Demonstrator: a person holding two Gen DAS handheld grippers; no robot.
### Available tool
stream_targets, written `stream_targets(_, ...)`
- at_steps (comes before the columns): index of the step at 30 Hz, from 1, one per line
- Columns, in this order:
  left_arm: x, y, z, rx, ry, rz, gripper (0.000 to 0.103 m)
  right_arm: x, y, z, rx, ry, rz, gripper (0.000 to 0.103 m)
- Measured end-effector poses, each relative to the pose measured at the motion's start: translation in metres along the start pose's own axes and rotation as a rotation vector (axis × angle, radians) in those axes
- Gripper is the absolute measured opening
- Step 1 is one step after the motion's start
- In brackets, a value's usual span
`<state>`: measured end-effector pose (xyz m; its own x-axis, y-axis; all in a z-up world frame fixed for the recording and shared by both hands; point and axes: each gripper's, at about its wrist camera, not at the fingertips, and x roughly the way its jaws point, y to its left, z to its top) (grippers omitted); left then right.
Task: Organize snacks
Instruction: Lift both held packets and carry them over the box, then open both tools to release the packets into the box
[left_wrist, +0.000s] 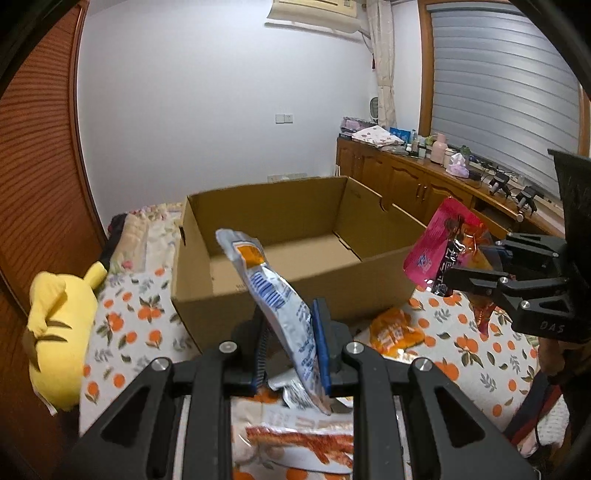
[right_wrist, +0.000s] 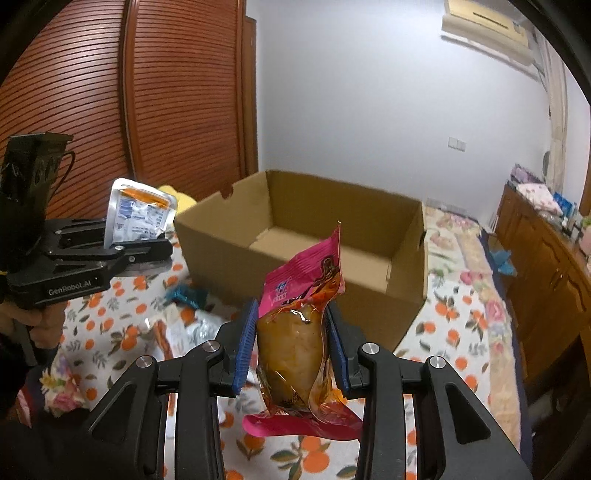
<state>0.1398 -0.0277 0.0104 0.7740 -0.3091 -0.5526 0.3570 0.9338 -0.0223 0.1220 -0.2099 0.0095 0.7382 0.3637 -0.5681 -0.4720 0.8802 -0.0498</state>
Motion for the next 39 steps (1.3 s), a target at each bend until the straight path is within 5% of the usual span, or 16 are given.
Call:
stream_targets(22, 0.047, 0.039, 0.033, -0.006, 0.054, 0.077, 0.021, 0.049, -0.010, 0.057, 0.001, 0.026, 0.001, 0.036)
stream_targets(39, 0.082, 0.039, 0.061, 0.026, 0.073, 0.038, 0.019, 0.093, -0.040, 0.062, 0.055, 0.053, 0.014, 0.036)
